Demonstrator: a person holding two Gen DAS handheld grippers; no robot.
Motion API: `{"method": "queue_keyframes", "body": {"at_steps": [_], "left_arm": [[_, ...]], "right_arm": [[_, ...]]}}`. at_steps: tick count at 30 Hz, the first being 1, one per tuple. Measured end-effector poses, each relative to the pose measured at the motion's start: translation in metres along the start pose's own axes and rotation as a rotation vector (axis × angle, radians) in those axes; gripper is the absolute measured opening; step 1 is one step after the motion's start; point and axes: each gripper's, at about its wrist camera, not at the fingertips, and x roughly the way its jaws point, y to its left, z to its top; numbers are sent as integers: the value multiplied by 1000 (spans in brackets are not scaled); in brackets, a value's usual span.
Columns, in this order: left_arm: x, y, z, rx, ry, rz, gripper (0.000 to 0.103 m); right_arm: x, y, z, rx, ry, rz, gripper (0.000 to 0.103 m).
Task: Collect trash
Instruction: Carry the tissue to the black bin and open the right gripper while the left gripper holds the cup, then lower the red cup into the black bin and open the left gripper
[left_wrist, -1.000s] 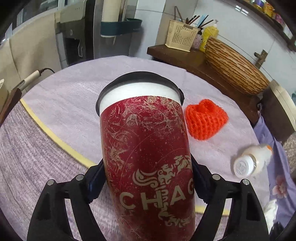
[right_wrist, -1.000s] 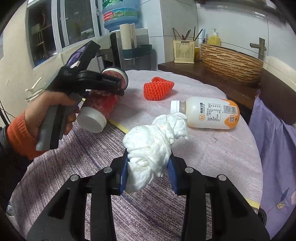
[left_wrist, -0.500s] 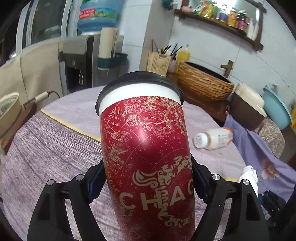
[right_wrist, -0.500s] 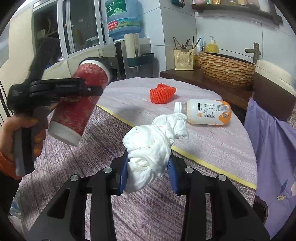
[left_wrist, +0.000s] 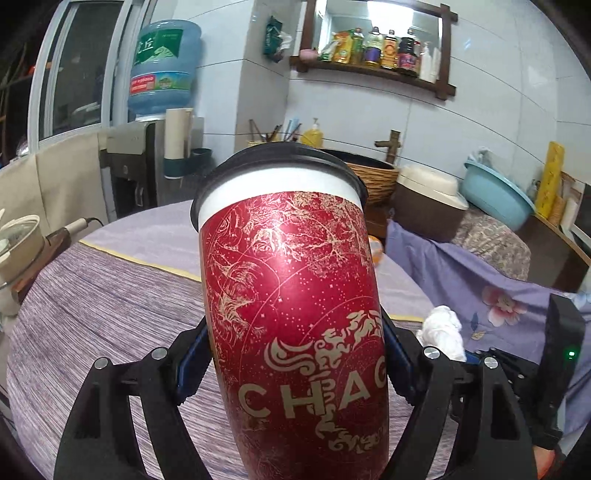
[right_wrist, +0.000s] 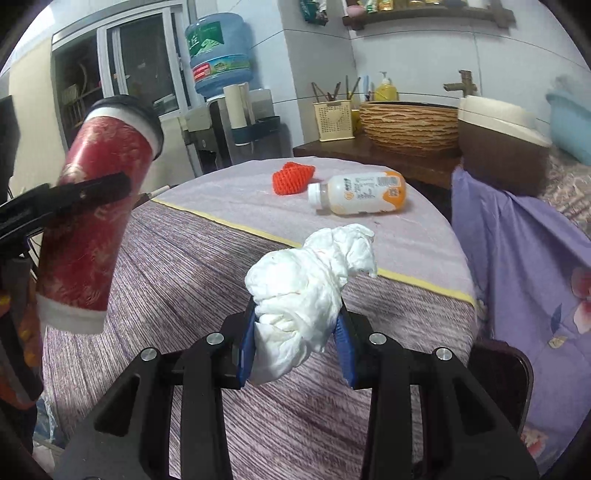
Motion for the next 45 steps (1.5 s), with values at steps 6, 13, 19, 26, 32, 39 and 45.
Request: {"method": "queue_keyframes", "body": {"at_steps": [6,13,19,26,32,39,45], "left_arm": [[-5,-34,-21,1,0,-68,78],[1,-74,-28,18,-3,-144,78],[4,-102,-28,44,-10,-192,78],[10,-122,-32,66,1,-232,78],[15,-136,-39,81,21,-259,78],[21,-147,-47,95,45,-284,78],[23,-154,-51,104,56,-297,78]], "right_arm": [[-16,-29,-22,26,-16,-81,37],[-26,-83,-38,94,-47,-206,37],[-17,-137,-58,190,-13,-316,37],[11,-185,-98,290,119,-387,38],[34,-199,-126,315,200,-412,39],[51,-206,-140,350,225,-437,66],[52,-205,-142,354,231,-445,71]]}}
